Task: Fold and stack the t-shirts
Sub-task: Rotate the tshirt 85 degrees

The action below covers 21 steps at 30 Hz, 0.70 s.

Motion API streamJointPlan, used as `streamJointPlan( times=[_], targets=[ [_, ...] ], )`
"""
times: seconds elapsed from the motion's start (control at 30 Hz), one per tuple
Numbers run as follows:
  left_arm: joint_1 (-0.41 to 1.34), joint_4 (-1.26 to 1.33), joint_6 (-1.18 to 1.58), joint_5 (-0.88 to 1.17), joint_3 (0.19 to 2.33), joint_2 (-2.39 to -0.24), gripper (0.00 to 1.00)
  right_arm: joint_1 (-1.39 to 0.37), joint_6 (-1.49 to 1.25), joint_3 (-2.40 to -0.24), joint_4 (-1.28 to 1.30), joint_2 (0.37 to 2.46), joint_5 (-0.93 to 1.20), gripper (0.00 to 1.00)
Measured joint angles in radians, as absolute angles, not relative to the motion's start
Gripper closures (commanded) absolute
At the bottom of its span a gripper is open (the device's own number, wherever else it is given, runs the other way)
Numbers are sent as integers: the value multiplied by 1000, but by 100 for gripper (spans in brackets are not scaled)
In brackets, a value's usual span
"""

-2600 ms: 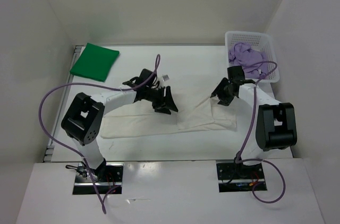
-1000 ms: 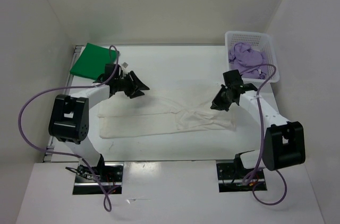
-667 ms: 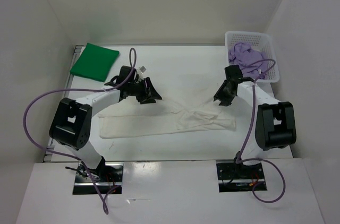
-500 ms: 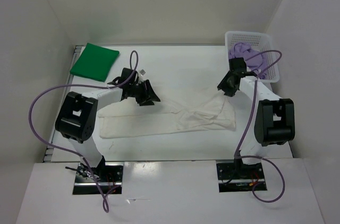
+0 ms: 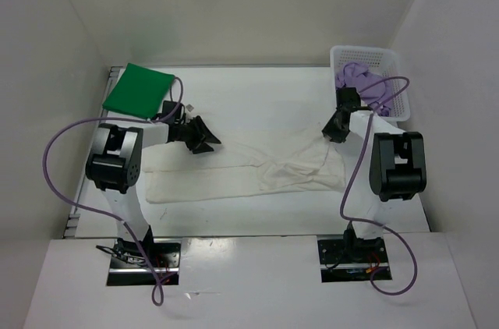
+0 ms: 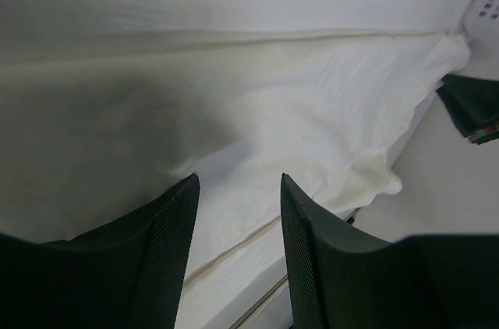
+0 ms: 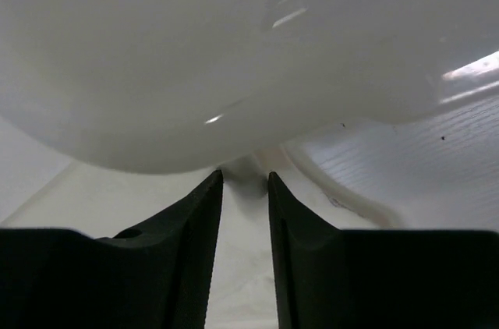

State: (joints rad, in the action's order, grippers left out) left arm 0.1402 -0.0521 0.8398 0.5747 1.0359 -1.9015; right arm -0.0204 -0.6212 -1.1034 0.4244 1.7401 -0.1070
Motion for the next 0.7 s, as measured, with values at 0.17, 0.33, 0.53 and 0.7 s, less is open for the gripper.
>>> streamJointPlan(
  times=[0.17, 0.33, 0.53, 0.7],
  targets=[
    [19, -30, 871, 601, 1023, -1906, 46, -32, -627, -1105, 402, 1789, -81, 85],
    [-93, -26, 873, 601, 1021, -1906, 46, -78, -649, -1172, 394, 1868, -39, 90],
    [-147, -25, 879, 600, 1039, -1921, 46, -141, -693, -1372, 390, 2020, -4, 90],
    [-145, -32, 899, 572, 1114, -1966, 47, -160, -731, -1568, 390, 2141, 12, 90]
  ],
)
